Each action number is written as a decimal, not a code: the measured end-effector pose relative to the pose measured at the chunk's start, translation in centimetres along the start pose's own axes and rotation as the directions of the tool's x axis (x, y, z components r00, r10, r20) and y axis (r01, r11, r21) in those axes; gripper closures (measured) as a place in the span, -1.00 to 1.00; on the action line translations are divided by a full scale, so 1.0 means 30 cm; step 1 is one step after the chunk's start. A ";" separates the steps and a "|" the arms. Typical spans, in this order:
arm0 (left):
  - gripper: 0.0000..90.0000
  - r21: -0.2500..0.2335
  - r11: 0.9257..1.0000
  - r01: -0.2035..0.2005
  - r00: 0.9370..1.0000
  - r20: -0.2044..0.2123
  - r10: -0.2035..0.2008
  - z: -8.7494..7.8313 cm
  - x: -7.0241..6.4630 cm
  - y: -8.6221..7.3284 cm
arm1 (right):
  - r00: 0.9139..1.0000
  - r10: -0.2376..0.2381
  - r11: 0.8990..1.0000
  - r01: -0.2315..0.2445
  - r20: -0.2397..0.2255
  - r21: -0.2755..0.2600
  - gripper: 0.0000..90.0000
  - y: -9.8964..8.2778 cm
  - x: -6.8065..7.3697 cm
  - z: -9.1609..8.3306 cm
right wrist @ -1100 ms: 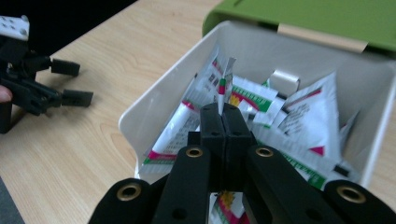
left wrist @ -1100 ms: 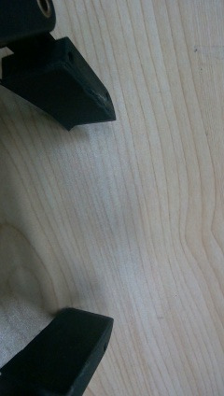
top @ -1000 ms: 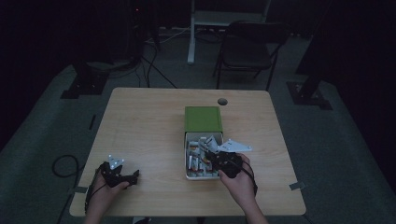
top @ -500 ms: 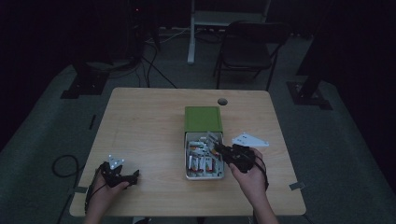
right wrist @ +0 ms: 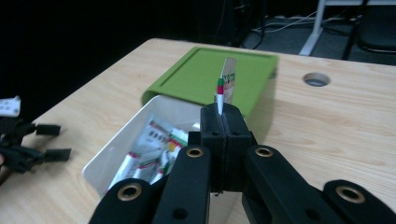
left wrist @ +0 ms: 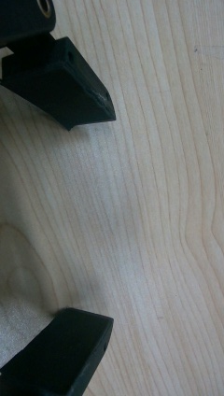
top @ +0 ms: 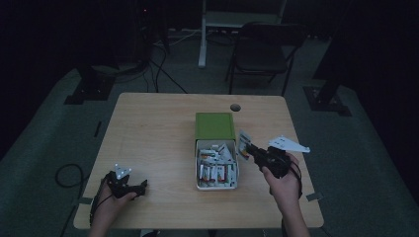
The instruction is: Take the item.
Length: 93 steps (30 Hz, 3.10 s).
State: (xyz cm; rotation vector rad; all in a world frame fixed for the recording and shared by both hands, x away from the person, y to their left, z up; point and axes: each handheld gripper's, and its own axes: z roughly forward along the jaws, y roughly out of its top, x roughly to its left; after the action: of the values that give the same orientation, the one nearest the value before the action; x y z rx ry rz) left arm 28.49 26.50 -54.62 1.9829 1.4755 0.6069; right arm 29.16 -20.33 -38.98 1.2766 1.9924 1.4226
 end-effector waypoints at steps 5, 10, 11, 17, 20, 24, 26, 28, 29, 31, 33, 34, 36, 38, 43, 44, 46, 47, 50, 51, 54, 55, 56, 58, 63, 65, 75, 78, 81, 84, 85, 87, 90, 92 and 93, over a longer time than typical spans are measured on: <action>-0.89 0.000 1.000 0.000 1.000 0.000 0.000 0.000 0.000 0.000 | 0.999 0.011 1.000 -0.011 0.035 -0.004 1.00 -0.002 -0.050 -0.026; -0.89 -0.002 1.000 0.001 1.000 -0.001 -0.001 0.000 0.000 0.000 | 0.997 0.035 0.999 -0.035 0.074 0.001 1.00 -0.019 -0.110 -0.045; -0.89 -0.002 1.000 0.001 1.000 -0.001 -0.001 0.000 0.000 0.000 | 0.995 0.039 0.999 -0.040 0.088 0.008 1.00 -0.031 -0.129 -0.048; -0.89 -0.002 1.000 0.001 1.000 -0.001 -0.001 0.000 0.000 0.000 | 0.991 0.065 0.997 -0.069 0.119 0.029 1.00 -0.075 -0.181 -0.039; -0.89 -0.001 1.000 0.001 1.000 -0.001 -0.001 0.000 0.000 0.000 | 0.989 0.066 0.997 -0.072 0.130 0.036 1.00 -0.090 -0.193 -0.035; -0.89 -0.001 1.000 0.001 1.000 -0.001 -0.001 0.000 0.000 0.000 | 0.986 0.078 0.995 -0.086 0.149 0.047 1.00 -0.120 -0.222 -0.025; -0.89 -0.001 1.000 0.001 1.000 -0.001 -0.001 0.000 0.000 0.000 | 0.984 0.086 0.994 -0.095 0.156 0.054 1.00 -0.134 -0.237 -0.022; -0.89 -0.001 1.000 0.001 1.000 -0.001 -0.001 0.000 0.000 0.000 | 0.983 0.091 0.993 -0.103 0.162 0.064 1.00 -0.149 -0.251 -0.017; -0.89 -0.001 1.000 0.001 1.000 -0.001 -0.001 0.000 0.000 0.000 | 0.981 0.098 0.991 -0.112 0.169 0.074 1.00 -0.164 -0.265 -0.012; -0.89 -0.001 1.000 0.001 1.000 -0.001 -0.001 0.000 0.000 0.000 | 0.979 0.107 0.989 -0.122 0.173 0.080 1.00 -0.179 -0.278 -0.006; -0.89 -0.002 1.000 0.001 1.000 -0.001 -0.001 0.000 0.000 0.000 | 0.978 0.113 0.988 -0.130 0.175 0.087 1.00 -0.186 -0.282 -0.003; -0.89 -0.001 1.000 0.001 1.000 -0.001 -0.001 0.000 0.000 0.000 | 0.977 0.120 0.986 -0.138 0.176 0.092 1.00 -0.198 -0.291 0.005; -0.90 -0.002 1.000 0.001 1.000 -0.001 -0.001 0.000 0.000 0.000 | 0.976 0.122 0.985 -0.142 0.178 0.101 1.00 -0.205 -0.296 0.010; -0.89 -0.001 1.000 0.001 1.000 -0.001 -0.001 0.000 0.000 0.000 | 0.974 0.128 0.982 -0.150 0.185 0.111 1.00 -0.218 -0.305 0.018; -0.89 -0.002 1.000 0.001 1.000 -0.001 -0.001 0.000 0.000 0.000 | 0.968 0.149 0.975 -0.178 0.199 0.136 1.00 -0.253 -0.334 0.028; -0.89 -0.002 1.000 0.001 1.000 -0.001 -0.001 0.000 0.000 0.000 | 0.968 0.149 0.975 -0.178 0.199 0.136 1.00 -0.253 -0.334 0.028; -0.89 -0.002 1.000 0.001 1.000 -0.001 -0.001 0.000 0.000 0.000 | 0.967 0.151 0.972 -0.183 0.204 0.146 1.00 -0.263 -0.344 0.029; -0.89 -0.002 1.000 0.001 1.000 -0.001 -0.001 0.000 0.000 0.000 | 0.966 0.156 0.971 -0.188 0.207 0.147 1.00 -0.268 -0.348 0.030; -0.89 -0.004 1.000 0.003 1.000 0.000 -0.003 0.001 -0.001 0.000 | 0.962 0.166 0.967 -0.203 0.219 0.156 1.00 -0.283 -0.362 0.031; -0.89 -0.004 1.000 0.003 1.000 0.000 -0.003 0.001 -0.001 0.000 | 0.960 0.170 0.966 -0.207 0.221 0.156 1.00 -0.287 -0.366 0.032; -0.89 -0.003 1.000 0.002 1.000 -0.001 -0.002 0.001 0.000 0.000 | 0.954 0.182 0.962 -0.223 0.237 0.160 1.00 -0.309 -0.386 0.032; -0.89 -0.003 1.000 0.002 1.000 -0.001 -0.002 0.001 0.000 0.000 | 0.952 0.188 0.961 -0.229 0.240 0.158 0.99 -0.313 -0.391 0.032; -0.89 -0.003 1.000 0.002 1.000 -0.001 -0.002 0.001 -0.001 0.000 | 0.951 0.192 0.959 -0.235 0.243 0.158 0.99 -0.317 -0.396 0.030; -0.89 -0.003 1.000 0.003 1.000 -0.001 -0.003 0.001 -0.001 0.000 | 0.948 0.199 0.958 -0.242 0.249 0.156 0.98 -0.323 -0.407 0.027; -0.89 -0.003 1.000 0.002 1.000 -0.001 -0.002 0.001 -0.001 0.000 | 0.940 0.204 0.955 -0.252 0.273 0.156 0.95 -0.343 -0.436 0.021; -0.89 -0.003 1.000 0.003 1.000 -0.001 -0.003 0.001 -0.001 0.000 | 0.936 0.203 0.953 -0.256 0.287 0.161 0.93 -0.354 -0.446 0.019; -0.89 -0.003 1.000 0.003 1.000 -0.001 -0.003 0.001 -0.001 0.000 | 0.922 0.209 0.943 -0.278 0.325 0.183 0.82 -0.400 -0.490 0.023; -0.89 -0.003 1.000 0.003 1.000 -0.001 -0.003 0.001 -0.001 0.000 | 0.921 0.208 0.941 -0.280 0.331 0.188 0.78 -0.408 -0.495 0.025; -0.89 -0.003 1.000 0.002 1.000 -0.001 -0.002 0.001 -0.001 0.000 | 0.919 0.209 0.938 -0.284 0.334 0.196 0.67 -0.414 -0.501 0.029; -0.89 -0.003 1.000 0.002 1.000 -0.001 -0.002 0.001 -0.001 0.000 | 0.919 0.204 0.938 -0.282 0.336 0.201 0.56 -0.418 -0.504 0.032; -0.89 -0.003 1.000 0.002 1.000 -0.001 -0.002 0.001 -0.001 0.000 | 0.919 0.198 0.939 -0.277 0.340 0.203 0.48 -0.421 -0.505 0.033; -0.89 -0.003 1.000 0.002 1.000 -0.001 -0.002 0.001 -0.001 0.000 | 0.920 0.196 0.940 -0.275 0.340 0.202 0.48 -0.422 -0.506 0.034; -0.89 -0.003 1.000 0.003 1.000 -0.001 -0.003 0.001 -0.001 0.000 | 0.923 0.199 0.941 -0.274 0.331 0.199 0.26 -0.425 -0.509 0.035; -0.89 -0.003 1.000 0.002 1.000 -0.001 -0.002 0.001 -0.001 0.000 | 0.921 0.196 0.942 -0.272 0.336 0.195 0.22 -0.423 -0.509 0.034; -0.89 -0.003 1.000 0.002 1.000 0.000 -0.002 0.001 -0.001 0.000 | 0.920 0.197 0.942 -0.273 0.340 0.193 0.15 -0.419 -0.511 0.032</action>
State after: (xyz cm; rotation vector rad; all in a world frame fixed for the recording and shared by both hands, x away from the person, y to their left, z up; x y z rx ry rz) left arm 28.49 26.48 -54.64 1.9787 1.4764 0.6080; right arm 32.09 -33.56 -53.49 1.7800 1.8747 1.0107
